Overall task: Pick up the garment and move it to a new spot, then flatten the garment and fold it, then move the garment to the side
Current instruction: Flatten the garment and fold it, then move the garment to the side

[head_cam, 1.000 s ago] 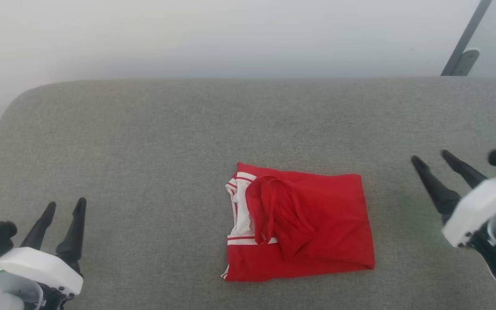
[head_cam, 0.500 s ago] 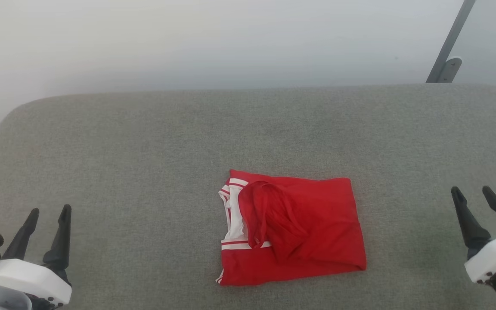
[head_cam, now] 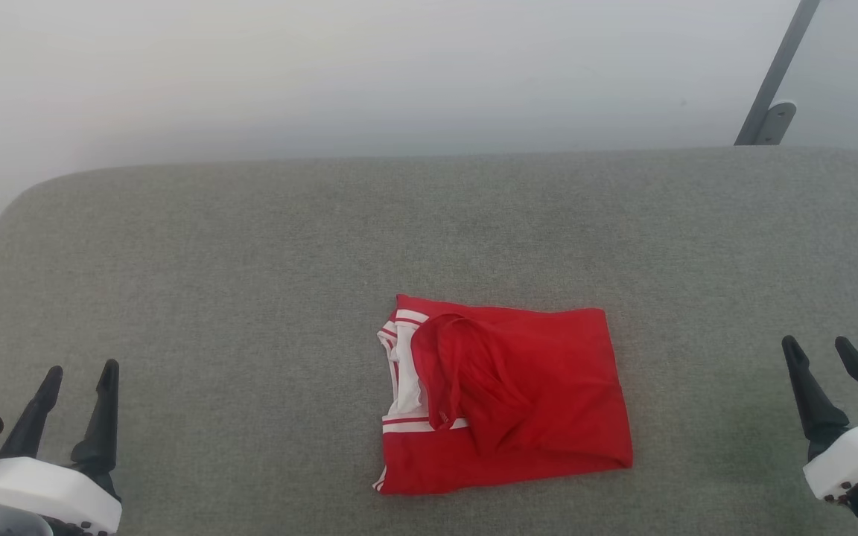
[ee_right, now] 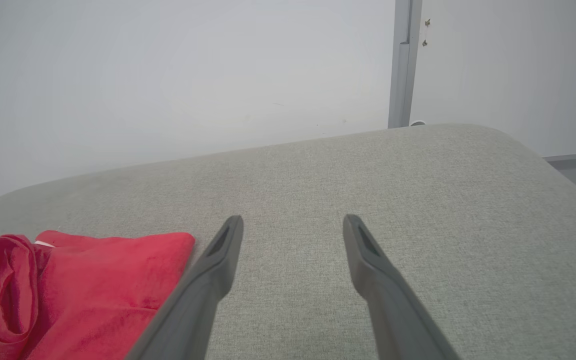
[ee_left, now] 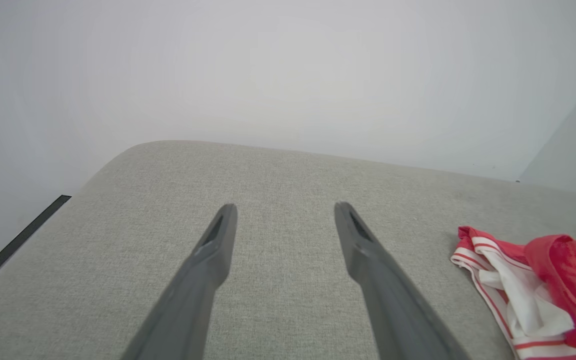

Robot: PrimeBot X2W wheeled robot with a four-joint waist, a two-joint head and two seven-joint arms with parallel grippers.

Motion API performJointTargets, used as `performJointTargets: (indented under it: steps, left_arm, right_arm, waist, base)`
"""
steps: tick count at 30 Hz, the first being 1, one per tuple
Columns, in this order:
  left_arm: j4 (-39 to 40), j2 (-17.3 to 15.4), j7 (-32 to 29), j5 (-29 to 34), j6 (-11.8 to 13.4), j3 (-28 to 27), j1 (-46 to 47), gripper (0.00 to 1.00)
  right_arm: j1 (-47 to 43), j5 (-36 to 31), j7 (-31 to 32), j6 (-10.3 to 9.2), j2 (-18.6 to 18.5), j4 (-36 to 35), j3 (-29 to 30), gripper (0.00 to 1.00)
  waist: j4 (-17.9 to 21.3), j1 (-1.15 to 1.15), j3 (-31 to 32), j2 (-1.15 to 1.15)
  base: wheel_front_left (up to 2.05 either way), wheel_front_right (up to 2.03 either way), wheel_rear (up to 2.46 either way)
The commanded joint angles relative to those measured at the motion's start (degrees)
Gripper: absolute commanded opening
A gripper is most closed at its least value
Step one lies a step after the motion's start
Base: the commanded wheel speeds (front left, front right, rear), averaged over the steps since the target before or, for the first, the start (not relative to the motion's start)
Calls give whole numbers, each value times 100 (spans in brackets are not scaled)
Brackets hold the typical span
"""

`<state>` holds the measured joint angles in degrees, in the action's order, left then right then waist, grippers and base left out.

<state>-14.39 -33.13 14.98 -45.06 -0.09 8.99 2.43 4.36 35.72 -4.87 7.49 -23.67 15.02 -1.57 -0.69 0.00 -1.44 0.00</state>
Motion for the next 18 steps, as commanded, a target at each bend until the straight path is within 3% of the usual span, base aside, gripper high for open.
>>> performJointTargets:
  steps: [1,18]
  left_arm:
    - [-29,38,24,100,-44,-47,-48,100]
    - [-91,158,24,155,-145,-86,-14,100]
  right_arm:
    - [7,28,2,0,-22,19,-35,100]
    - [140,136,271,0,-10,-24,-343,100]
  waist:
    - [-10,0,1,0]
    - [-107,0,-26,0]
  base:
    - [0,0,0]
    - [0,0,0]
